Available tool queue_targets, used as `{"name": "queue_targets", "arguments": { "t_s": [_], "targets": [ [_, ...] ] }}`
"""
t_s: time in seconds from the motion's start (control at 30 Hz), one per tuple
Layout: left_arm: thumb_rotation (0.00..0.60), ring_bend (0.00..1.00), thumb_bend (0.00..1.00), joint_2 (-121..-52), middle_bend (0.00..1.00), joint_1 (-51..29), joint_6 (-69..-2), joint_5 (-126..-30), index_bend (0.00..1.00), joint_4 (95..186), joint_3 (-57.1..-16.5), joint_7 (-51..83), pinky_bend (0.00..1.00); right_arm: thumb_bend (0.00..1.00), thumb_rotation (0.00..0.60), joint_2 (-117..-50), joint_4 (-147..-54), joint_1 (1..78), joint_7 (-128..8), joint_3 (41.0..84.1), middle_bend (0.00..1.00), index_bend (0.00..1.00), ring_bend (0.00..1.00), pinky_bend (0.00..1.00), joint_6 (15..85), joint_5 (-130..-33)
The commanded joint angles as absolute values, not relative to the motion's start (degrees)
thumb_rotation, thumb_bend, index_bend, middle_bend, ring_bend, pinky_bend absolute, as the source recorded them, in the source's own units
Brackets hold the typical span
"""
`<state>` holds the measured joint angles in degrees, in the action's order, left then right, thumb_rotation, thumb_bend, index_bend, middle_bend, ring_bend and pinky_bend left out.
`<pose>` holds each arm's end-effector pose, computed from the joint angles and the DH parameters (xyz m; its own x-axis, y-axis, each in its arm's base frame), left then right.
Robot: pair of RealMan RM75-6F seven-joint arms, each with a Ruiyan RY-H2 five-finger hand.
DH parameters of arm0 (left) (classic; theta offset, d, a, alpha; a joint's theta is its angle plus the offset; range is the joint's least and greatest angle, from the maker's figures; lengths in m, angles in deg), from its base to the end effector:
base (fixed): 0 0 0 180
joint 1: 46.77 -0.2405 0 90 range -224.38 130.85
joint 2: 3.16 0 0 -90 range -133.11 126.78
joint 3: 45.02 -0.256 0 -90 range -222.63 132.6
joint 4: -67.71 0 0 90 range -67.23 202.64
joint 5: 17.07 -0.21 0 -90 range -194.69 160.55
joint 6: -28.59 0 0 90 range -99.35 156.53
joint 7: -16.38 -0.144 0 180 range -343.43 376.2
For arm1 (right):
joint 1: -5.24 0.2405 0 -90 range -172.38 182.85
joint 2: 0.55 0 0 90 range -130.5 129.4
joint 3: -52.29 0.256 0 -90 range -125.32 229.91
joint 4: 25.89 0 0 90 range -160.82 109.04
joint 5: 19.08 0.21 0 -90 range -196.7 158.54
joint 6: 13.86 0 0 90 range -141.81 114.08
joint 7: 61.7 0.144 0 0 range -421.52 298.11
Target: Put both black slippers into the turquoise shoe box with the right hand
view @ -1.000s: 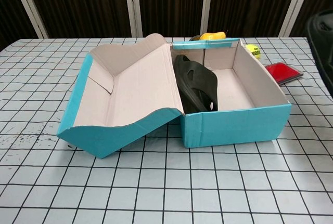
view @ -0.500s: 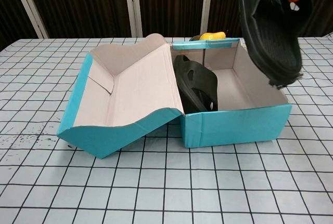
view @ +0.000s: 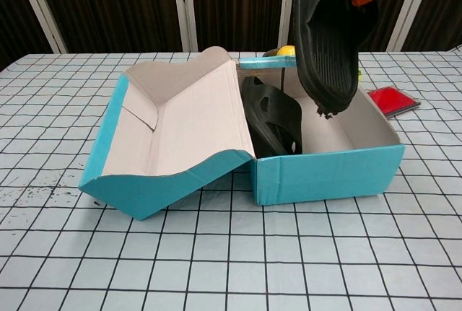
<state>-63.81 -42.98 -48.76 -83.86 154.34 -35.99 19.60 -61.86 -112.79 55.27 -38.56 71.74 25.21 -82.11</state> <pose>-0.3772 0.1902 0.2129 0.4190 -0.0050 0.9080 0.8533 0.3440 -0.3919 -0.1218 -0.4295 0.1512 0.0383 -0.3077 0.9507 -0.9670 -0.2514 -0.0424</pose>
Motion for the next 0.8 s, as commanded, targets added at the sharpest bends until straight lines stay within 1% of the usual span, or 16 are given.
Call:
{"name": "queue_targets", "arguments": {
  "t_s": [0.03,0.2,0.47,0.8],
  "targets": [
    [0.600,0.00,0.38,-63.91,0.00,-42.88,-48.57,-83.68,0.05,154.21,-35.95,19.38,0.07,0.16,0.600,-64.74,-109.43,54.20,-34.14,71.71,0.46,0.51,0.14,0.00,26.90,-86.72],
    [0.600,0.00,0.38,-64.08,0.00,-42.74,-48.43,-83.54,0.05,154.16,-35.96,18.89,0.07,0.17,0.600,-67.13,-105.47,53.20,-28.48,70.49,0.46,0.51,0.14,0.00,28.75,-92.68],
    [0.600,0.00,0.38,-64.28,0.00,-42.70,-48.99,-83.70,0.05,154.75,-36.03,17.60,0.07,0.17,0.600,-69.59,-100.77,52.75,-21.28,67.97,0.46,0.51,0.14,0.00,30.63,-99.43],
    [0.600,0.00,0.38,-64.57,0.00,-42.56,-49.18,-83.34,0.05,155.08,-35.98,16.22,0.07,0.17,0.600,-73.06,-94.41,52.74,-14.28,64.53,0.46,0.52,0.14,0.00,33.88,-105.30]
  ]
}}
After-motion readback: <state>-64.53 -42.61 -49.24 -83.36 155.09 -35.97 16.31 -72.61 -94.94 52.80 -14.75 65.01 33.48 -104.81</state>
